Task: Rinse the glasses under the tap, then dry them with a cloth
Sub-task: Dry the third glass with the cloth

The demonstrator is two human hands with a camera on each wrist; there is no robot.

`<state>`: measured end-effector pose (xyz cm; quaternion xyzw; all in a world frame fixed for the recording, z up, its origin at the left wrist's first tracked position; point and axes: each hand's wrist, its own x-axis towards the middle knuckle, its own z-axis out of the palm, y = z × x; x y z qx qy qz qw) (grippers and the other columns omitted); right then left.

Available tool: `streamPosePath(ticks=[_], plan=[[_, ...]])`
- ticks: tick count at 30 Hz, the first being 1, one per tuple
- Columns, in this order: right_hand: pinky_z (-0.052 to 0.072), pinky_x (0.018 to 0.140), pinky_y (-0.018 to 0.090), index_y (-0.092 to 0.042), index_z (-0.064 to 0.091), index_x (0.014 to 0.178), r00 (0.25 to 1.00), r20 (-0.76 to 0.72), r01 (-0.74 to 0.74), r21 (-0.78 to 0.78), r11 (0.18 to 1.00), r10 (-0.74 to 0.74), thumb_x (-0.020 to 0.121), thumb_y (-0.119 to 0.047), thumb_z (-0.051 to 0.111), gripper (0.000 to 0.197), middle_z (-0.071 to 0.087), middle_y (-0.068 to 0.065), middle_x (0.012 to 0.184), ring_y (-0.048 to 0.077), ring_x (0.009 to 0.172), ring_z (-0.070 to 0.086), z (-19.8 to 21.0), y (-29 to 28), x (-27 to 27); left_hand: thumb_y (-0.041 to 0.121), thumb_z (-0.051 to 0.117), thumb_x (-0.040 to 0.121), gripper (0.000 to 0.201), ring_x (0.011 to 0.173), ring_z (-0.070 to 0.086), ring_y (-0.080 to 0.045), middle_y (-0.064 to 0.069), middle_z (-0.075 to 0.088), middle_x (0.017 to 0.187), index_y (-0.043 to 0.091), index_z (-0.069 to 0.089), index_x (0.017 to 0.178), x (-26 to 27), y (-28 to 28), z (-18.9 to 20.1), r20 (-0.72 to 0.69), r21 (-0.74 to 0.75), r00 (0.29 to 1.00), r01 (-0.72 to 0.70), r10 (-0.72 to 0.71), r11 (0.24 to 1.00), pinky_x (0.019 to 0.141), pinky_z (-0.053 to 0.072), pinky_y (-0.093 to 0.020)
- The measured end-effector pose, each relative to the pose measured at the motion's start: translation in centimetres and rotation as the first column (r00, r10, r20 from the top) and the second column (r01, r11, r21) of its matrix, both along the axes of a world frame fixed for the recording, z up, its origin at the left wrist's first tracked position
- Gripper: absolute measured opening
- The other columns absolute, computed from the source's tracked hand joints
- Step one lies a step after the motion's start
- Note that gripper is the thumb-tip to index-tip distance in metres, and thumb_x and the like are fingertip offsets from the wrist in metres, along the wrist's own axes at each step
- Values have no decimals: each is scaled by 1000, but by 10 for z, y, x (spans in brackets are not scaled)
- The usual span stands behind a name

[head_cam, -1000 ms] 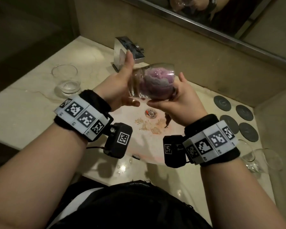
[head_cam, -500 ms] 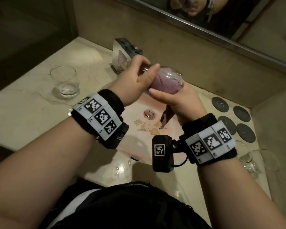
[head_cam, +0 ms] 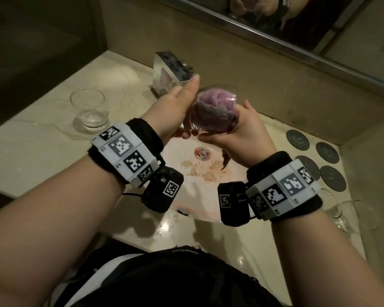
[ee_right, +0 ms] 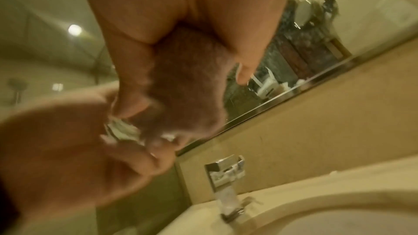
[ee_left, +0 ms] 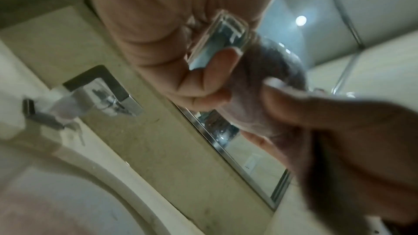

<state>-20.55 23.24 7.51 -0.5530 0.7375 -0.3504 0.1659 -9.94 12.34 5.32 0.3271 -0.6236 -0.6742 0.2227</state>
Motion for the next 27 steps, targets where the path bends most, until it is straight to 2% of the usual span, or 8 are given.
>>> streamPosePath(ticks=[2, 7, 12, 15, 18, 22, 24, 27], plan=[[45, 100, 33, -31, 60, 98, 929, 368, -24, -1, 1000, 23, 67, -11, 80, 42, 71, -9, 97, 9, 102, 65, 7, 3, 2, 62, 35, 91, 52, 83, 65, -23, -11, 63, 110, 20, 47, 119, 0, 0, 0, -22, -106, 999, -41, 38, 994, 46, 44, -25], [52, 83, 24, -14, 60, 107, 663, 741, 19, -155, 988, 104, 69, -10, 70, 39, 72, -1, 100, 15, 99, 67, 17, 14, -9, 60, 35, 92, 57, 60, 60, -17, -15, 61, 103, 13, 48, 122, 2, -3, 8, -65, 15, 997, 45, -43, 999, 41, 41, -22], [50, 94, 34, -34, 57, 113, 868, 457, -163, -103, 981, 192, 72, -33, 70, 43, 64, -9, 117, 10, 109, 62, 16, 27, -3, 60, 35, 92, 62, 55, 57, -17, -11, 61, 78, 4, 59, 104, -2, -3, 9, -96, 203, 995, 56, -37, 978, 36, 37, -17], [21, 115, 53, -44, 52, 118, 953, 55, -301, 28, 953, 299, 79, -53, 56, 41, 58, -24, 122, 2, 119, 52, 17, 27, -8, 55, 35, 95, 62, 53, 53, -17, -16, 58, 84, -1, 58, 111, -2, -2, 12, -82, 262, 995, 77, -57, 962, 34, 33, -14], [-12, 116, 52, -28, 51, 130, 870, -216, -411, 176, 894, 443, 81, -59, 45, 58, 56, -15, 130, 1, 126, 45, 22, 23, -19, 52, 31, 96, 63, 44, 50, -15, -12, 58, 69, -2, 58, 111, -2, -3, 15, -67, 289, 990, 138, -124, 947, 31, 29, -11], [-19, 112, 48, -16, 51, 131, 661, -593, -338, 311, 888, 459, 84, -56, 41, 62, 65, -1, 122, 22, 119, 58, 21, 17, -23, 48, 30, 97, 54, 40, 45, -15, -8, 54, 55, 1, 57, 94, -2, -3, 16, -67, 308, 984, 180, -168, 934, 30, 26, -10], [-19, 112, 46, -20, 49, 134, 651, -654, -278, 266, 923, 385, 88, -48, 50, 54, 65, -3, 123, 20, 122, 55, 22, 12, -18, 47, 32, 96, 52, 44, 47, -16, -10, 56, 62, 2, 57, 99, -3, -3, 15, -46, 301, 989, 148, -141, 942, 30, 26, -11], [1, 119, 48, -28, 49, 133, 834, -450, -197, 295, 935, 318, 86, -37, 64, 50, 64, -5, 123, 15, 123, 53, 25, 6, -13, 46, 36, 96, 47, 52, 51, -19, -14, 59, 82, 5, 57, 104, -5, -4, 15, 5, 217, 997, 79, -82, 973, 32, 29, -15]])
